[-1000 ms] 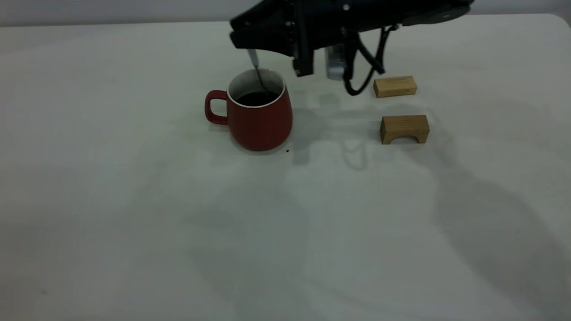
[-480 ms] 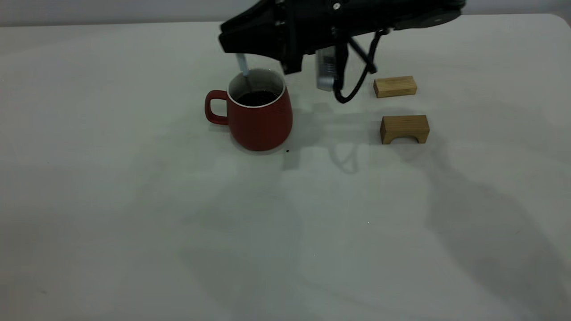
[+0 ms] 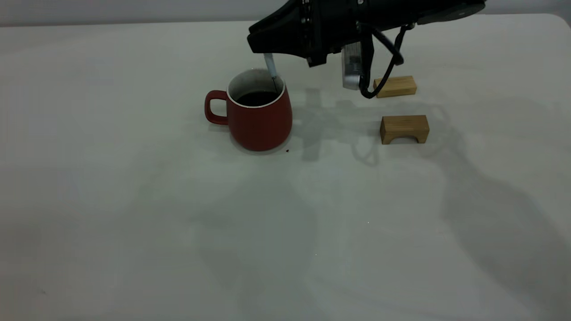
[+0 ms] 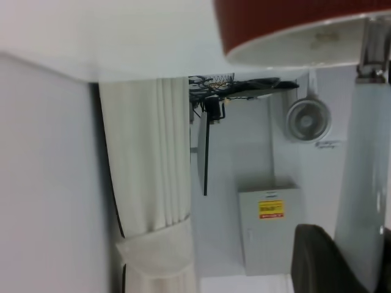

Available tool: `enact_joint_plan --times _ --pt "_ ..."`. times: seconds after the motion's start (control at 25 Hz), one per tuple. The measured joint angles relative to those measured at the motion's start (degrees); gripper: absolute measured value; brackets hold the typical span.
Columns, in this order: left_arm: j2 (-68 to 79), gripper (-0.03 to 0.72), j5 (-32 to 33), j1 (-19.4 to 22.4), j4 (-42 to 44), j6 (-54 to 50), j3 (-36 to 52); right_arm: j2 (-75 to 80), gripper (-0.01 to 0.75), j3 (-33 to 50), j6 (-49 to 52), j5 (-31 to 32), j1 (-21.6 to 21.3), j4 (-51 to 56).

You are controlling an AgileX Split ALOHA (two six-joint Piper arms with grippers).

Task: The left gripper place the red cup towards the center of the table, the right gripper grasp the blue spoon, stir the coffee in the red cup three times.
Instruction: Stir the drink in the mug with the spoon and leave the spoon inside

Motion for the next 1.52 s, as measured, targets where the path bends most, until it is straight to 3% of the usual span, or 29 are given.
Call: enact_joint_plan --times 0.12,0.32,0.44,0.68,0.84,1.0,1.24,1.52 --pt "0.0 0.382 0.0 0.0 0.0 0.0 0.0 0.0 0.146 0.0 -0.8 0.1 1.4 1.0" --pt "0.0 0.382 0.0 0.0 0.0 0.0 0.0 0.0 0.146 -0.7 -11.1 -1.0 5.0 4.6" --pt "0.0 0.382 0.0 0.0 0.0 0.0 0.0 0.0 0.146 -0.8 -15.8 -3.0 4.6 4.6" --pt "0.0 0.382 0.0 0.0 0.0 0.0 0.0 0.0 0.146 -0.8 -5.3 -1.9 1.0 -0.4" --pt "0.0 0.382 0.0 0.0 0.0 0.0 0.0 0.0 0.146 -0.8 1.2 -0.9 1.2 -2.0" --pt "0.0 0.382 0.0 0.0 0.0 0.0 0.0 0.0 0.146 -0.8 -1.6 -1.6 4.2 0.2" --pt "0.0 0.382 0.0 0.0 0.0 0.0 0.0 0.0 0.146 -0.8 -16.1 -3.8 5.6 4.4" --pt "0.0 0.382 0.0 0.0 0.0 0.0 0.0 0.0 0.146 -0.8 -7.3 -1.4 1.7 -1.2"
